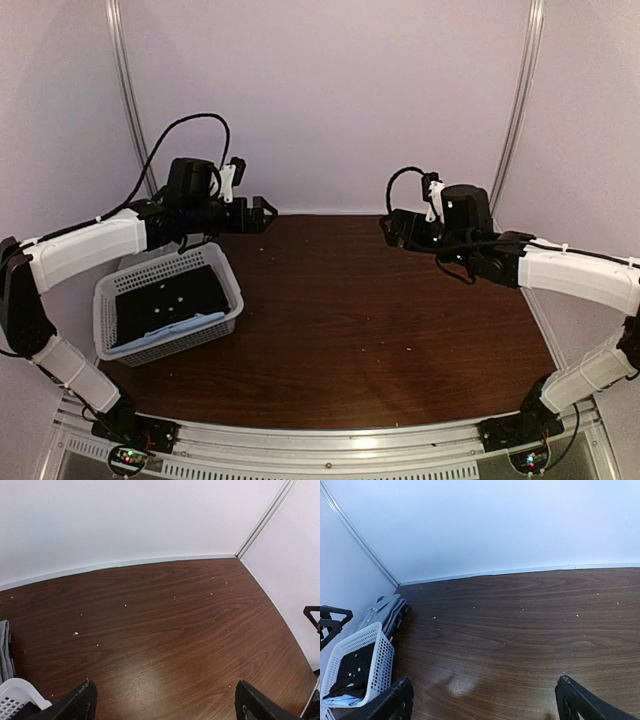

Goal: Fold and stack the long sleeve shirts
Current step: Pick up the crumpled shirt from the bin, then place the crumpled shirt at the center of the board.

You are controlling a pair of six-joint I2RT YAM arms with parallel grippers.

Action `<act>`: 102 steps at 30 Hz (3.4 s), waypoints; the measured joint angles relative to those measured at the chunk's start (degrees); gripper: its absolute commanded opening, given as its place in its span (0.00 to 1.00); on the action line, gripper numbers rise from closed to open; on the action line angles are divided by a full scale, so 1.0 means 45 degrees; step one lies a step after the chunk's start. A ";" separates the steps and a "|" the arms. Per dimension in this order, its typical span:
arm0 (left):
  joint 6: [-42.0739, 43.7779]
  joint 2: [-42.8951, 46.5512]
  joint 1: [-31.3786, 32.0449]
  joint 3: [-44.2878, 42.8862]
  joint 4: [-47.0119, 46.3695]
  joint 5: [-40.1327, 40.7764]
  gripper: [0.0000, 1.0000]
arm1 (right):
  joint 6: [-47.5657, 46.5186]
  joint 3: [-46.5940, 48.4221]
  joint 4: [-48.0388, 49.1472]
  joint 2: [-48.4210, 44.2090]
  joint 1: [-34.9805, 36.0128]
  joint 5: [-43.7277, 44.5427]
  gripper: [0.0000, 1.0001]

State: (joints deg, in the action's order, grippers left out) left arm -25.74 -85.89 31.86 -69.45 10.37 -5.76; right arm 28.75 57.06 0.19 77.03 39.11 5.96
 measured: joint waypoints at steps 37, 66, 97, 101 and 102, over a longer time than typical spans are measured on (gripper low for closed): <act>-0.4284 0.3473 -0.2657 0.3735 0.4425 0.3920 0.98 | 0.0121 -0.0432 0.0549 0.0131 -0.1098 -0.1297 0.99; -0.4124 0.0597 -0.4595 0.4833 0.3755 0.4721 0.00 | 0.0092 -0.0937 0.1069 0.0194 -0.1112 -0.2278 1.00; -0.1239 0.1860 -0.0228 -0.4881 0.2725 0.0845 0.00 | 0.0092 -0.0899 0.2448 0.0384 -0.0821 -0.3366 1.00; -0.1146 0.0733 0.0903 -0.6693 0.2113 0.0301 0.00 | -0.0117 -0.0899 0.2448 0.0223 -0.0758 -0.3264 1.00; -0.1137 0.0563 0.1132 -0.6907 0.2006 0.0185 0.00 | -0.0151 -0.0899 0.2424 0.0131 -0.0758 -0.3201 1.00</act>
State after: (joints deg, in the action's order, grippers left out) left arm -30.85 -83.35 36.95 -100.53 19.40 -4.93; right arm 28.08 53.01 11.09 77.62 35.70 -8.45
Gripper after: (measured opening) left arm 0.025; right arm 0.997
